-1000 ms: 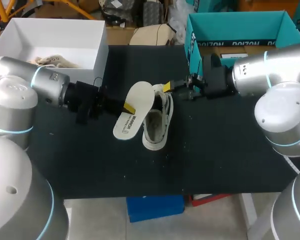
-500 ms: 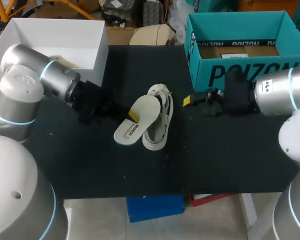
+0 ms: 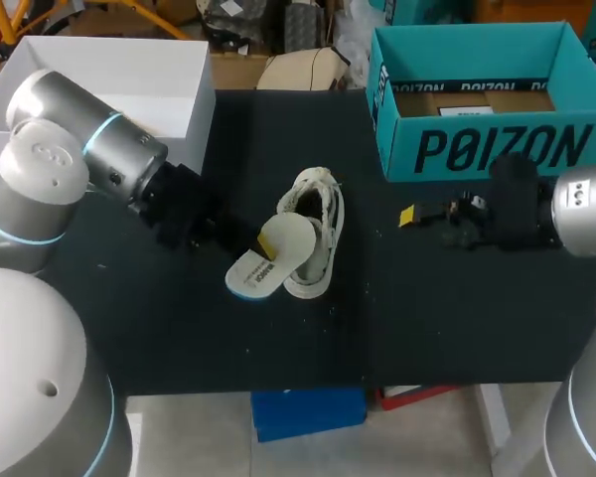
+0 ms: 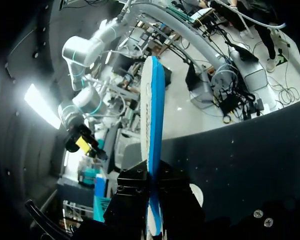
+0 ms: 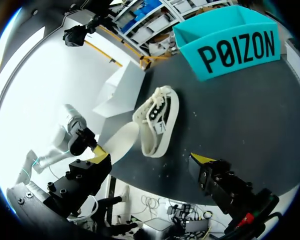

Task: Take the shoe out of the shoebox, open the shoe tongue, remove and reinsert the insole, then place the shoe into the shoebox

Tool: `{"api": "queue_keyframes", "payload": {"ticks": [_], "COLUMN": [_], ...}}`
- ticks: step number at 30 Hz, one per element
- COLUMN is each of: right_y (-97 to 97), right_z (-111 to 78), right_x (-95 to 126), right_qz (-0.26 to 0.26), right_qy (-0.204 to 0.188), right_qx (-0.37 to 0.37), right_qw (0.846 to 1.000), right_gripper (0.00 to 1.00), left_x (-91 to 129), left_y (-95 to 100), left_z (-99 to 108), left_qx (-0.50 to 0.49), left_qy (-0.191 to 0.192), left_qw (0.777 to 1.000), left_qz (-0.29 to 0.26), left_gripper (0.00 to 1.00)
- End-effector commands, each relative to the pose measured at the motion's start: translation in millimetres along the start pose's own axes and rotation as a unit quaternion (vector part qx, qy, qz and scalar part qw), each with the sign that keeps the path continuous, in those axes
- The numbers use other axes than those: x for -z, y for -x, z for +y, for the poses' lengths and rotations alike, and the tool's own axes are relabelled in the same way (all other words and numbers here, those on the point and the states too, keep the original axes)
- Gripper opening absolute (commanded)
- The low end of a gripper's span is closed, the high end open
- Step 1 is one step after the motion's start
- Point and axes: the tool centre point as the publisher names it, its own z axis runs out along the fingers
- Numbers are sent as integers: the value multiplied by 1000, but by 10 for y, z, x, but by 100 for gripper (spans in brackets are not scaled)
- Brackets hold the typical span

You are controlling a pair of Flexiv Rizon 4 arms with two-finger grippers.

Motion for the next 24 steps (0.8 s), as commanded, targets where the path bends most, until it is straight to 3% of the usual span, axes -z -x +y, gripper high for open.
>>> {"api": "queue_keyframes", "payload": {"ticks": [1, 5, 9, 24], "right_y": [-3, -3, -70, -375], "right_z": [-2, -2, 25, 69], "right_x": [112, 112, -50, -561], "right_qz": [-1, -1, 8, -1], "right_qy": [-3, -3, -25, -67], "right_qx": [0, 0, -24, -67], "right_qw": [1000, 1000, 999, 995], "right_gripper": [100, 100, 100, 100], "left_x": [25, 57, 80, 263], "left_y": [-14, -10, -3, -103], "left_z": [-61, -53, -71, -304], "left_qx": [-6, -20, -34, -35], "left_qy": [13, 26, 37, 68], "left_qw": [1000, 999, 997, 995], "left_qz": [-10, -44, -63, -69], "left_gripper": [0, 0, 0, 0]}}
